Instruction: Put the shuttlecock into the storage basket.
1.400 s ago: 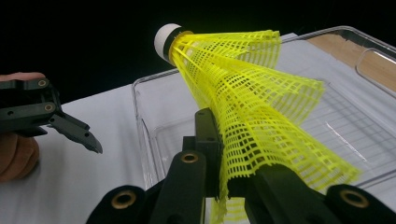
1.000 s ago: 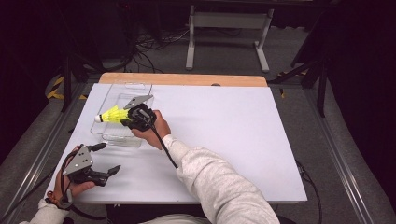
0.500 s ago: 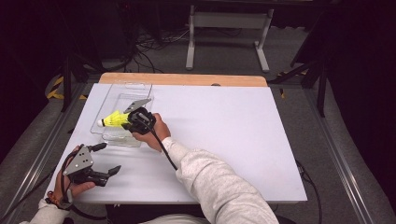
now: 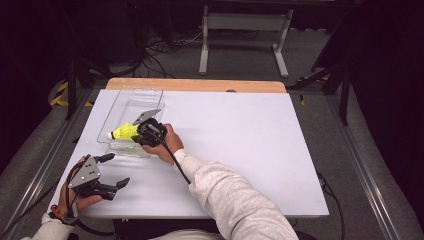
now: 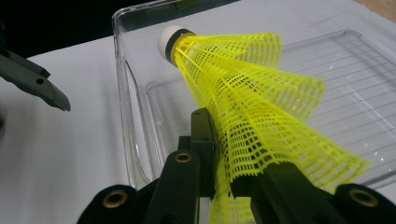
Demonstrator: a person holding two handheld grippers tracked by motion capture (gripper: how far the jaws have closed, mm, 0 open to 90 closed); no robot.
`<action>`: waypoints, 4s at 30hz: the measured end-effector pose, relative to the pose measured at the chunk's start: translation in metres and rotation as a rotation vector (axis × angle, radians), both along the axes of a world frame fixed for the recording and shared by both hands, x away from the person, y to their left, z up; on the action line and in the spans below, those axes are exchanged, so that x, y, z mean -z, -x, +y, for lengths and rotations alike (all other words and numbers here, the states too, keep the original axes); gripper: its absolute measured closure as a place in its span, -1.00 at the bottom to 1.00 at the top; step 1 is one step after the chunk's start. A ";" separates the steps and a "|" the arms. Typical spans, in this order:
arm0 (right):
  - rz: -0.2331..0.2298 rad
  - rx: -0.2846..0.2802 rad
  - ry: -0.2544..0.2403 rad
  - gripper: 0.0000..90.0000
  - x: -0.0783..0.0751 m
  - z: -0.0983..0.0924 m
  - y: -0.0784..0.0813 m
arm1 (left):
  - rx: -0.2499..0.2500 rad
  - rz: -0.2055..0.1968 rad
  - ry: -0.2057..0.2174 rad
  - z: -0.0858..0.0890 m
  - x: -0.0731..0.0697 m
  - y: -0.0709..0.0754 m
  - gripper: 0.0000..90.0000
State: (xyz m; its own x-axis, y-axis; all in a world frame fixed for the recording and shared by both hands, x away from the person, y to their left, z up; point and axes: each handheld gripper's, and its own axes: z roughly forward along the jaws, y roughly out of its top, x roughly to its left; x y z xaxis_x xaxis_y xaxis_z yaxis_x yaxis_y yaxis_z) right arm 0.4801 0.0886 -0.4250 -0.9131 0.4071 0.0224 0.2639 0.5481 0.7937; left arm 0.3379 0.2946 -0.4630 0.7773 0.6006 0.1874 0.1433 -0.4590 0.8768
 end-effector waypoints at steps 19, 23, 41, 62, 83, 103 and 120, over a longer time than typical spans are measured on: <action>-0.052 -0.007 0.019 0.50 -0.007 -0.006 0.014 | -0.002 0.005 0.004 -0.001 0.000 0.000 -0.86; -0.086 0.001 0.028 0.44 -0.012 -0.011 0.018 | -0.003 0.006 -0.001 -0.001 0.000 0.000 -0.86; -0.161 -0.002 -0.007 0.36 -0.025 -0.034 0.026 | -0.010 0.003 -0.009 0.000 0.000 0.000 -0.86; -0.231 0.026 -0.014 0.27 -0.031 -0.066 0.037 | -0.014 0.002 -0.019 -0.001 0.000 0.001 -0.86; -0.267 0.084 -0.015 0.08 -0.032 -0.109 0.043 | -0.014 0.006 -0.027 -0.002 0.001 -0.001 -0.86; -0.334 0.137 0.000 -0.12 -0.034 -0.151 0.056 | -0.017 0.008 -0.034 -0.004 0.002 -0.001 -0.86; -0.380 0.186 -0.019 -0.34 -0.038 -0.179 0.062 | -0.018 0.007 -0.028 -0.004 0.002 0.000 -0.86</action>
